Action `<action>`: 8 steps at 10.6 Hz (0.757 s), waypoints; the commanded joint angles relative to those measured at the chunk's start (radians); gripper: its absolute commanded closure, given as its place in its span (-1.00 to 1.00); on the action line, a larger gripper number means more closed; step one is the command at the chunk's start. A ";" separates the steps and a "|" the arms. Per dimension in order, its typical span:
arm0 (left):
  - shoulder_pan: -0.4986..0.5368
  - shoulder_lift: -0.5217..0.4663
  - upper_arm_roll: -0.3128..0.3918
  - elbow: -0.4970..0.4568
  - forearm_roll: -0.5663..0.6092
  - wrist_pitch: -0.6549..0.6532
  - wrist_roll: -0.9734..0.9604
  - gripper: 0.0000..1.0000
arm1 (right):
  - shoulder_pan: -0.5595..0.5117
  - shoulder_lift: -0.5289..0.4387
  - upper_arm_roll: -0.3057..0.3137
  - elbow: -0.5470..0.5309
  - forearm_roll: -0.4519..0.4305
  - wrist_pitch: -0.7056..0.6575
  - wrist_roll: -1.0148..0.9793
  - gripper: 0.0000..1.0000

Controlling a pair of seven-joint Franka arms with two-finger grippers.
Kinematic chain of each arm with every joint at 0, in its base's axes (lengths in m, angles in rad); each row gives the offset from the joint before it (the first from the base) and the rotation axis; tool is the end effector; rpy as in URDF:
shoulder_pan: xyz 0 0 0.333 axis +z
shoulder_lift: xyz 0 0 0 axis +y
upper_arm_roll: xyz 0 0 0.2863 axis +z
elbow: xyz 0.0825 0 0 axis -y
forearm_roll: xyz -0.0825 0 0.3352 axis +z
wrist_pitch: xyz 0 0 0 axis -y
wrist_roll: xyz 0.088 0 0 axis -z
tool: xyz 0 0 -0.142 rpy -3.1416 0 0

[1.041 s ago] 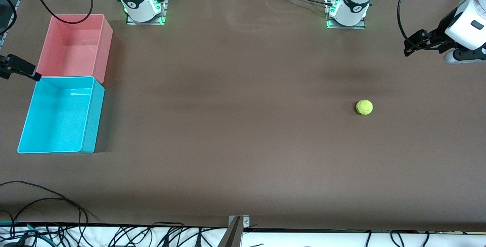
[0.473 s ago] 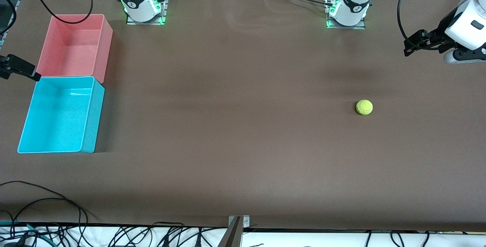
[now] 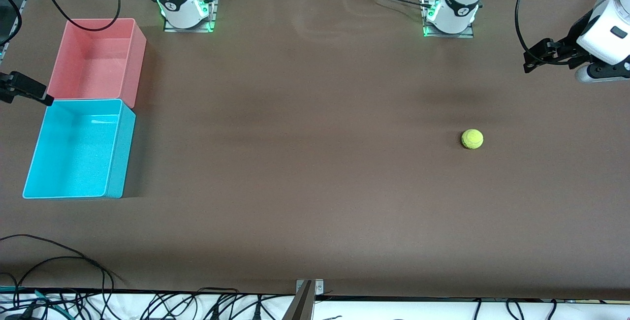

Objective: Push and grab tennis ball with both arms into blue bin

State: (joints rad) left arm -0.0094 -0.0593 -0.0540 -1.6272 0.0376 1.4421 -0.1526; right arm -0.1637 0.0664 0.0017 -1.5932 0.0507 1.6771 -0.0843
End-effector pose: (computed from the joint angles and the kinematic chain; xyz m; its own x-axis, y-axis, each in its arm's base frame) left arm 0.4692 -0.0247 0.5553 0.9885 0.0947 -0.1178 0.0882 -0.9943 -0.0594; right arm 0.5271 -0.0794 0.5254 0.9963 -0.0831 0.0216 -0.0819 -0.9954 -0.0489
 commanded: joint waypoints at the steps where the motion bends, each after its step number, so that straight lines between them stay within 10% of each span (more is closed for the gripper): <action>1: -0.004 0.012 0.000 0.030 0.007 -0.014 0.004 -1.00 | 0.004 0.004 -0.003 0.012 -0.015 -0.002 -0.008 -1.00; 8: -0.004 0.010 0.000 0.032 -0.008 -0.020 0.004 -1.00 | 0.006 0.004 -0.002 0.012 -0.015 -0.003 -0.006 -1.00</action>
State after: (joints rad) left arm -0.0096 -0.0592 -0.0540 -1.6262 0.0363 1.4412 -0.1526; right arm -0.1637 0.0681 0.0017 -1.5932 0.0505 1.6771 -0.0843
